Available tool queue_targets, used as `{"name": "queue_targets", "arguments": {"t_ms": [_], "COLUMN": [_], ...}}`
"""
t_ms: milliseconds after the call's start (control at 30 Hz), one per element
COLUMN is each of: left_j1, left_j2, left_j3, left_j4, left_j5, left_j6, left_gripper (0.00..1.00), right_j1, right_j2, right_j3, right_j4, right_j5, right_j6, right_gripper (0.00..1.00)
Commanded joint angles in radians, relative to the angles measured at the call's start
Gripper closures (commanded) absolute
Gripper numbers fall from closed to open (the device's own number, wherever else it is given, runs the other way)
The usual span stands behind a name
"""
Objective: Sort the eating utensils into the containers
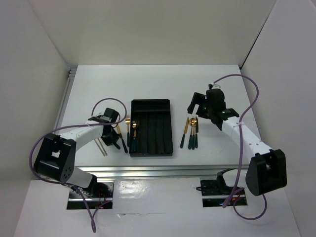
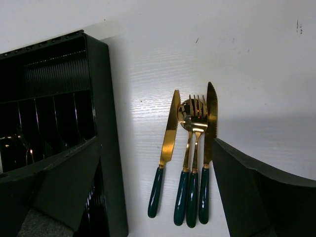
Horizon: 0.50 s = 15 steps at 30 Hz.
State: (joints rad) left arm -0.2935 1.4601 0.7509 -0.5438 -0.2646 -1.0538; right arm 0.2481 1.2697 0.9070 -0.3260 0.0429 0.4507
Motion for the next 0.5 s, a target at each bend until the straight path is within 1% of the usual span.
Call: {"name": "queue_targets", "arguments": {"t_ms": [0, 33, 133, 167, 200, 233, 333, 467], "left_j1": [0.011, 0.02, 0.02, 0.02, 0.02, 0.02, 0.02, 0.02], "left_j2": [0.036, 0.051, 0.083, 0.083, 0.083, 0.083, 0.083, 0.023], "left_j3": [-0.03, -0.039, -0.05, -0.05, -0.05, -0.05, -0.039, -0.019], "left_j4": [0.065, 0.085, 0.111, 0.111, 0.111, 0.111, 0.085, 0.027], "left_j5": [0.01, 0.019, 0.045, 0.045, 0.045, 0.045, 0.045, 0.045], "left_j6": [-0.023, -0.023, -0.011, 0.001, 0.002, 0.002, 0.015, 0.034], "left_gripper": [0.66, 0.73, 0.81, 0.86, 0.97, 1.0, 1.0, 1.0], "right_j1": [-0.006, -0.006, -0.006, -0.006, -0.006, -0.006, -0.006, -0.006], "right_j2": [-0.03, -0.03, -0.03, -0.03, -0.03, -0.03, -0.03, -0.03], "right_j3": [-0.005, -0.005, -0.005, 0.004, 0.004, 0.004, 0.004, 0.013], "right_j4": [0.035, 0.035, 0.035, 0.035, 0.035, 0.035, 0.035, 0.035], "right_j5": [-0.003, -0.003, -0.003, -0.003, -0.003, -0.003, -0.003, -0.012], "right_j6": [-0.015, -0.015, -0.015, -0.015, -0.015, -0.015, -0.015, -0.015], "right_gripper": [0.0, 0.0, 0.0, 0.0, 0.0, 0.0, 0.0, 0.0]}}
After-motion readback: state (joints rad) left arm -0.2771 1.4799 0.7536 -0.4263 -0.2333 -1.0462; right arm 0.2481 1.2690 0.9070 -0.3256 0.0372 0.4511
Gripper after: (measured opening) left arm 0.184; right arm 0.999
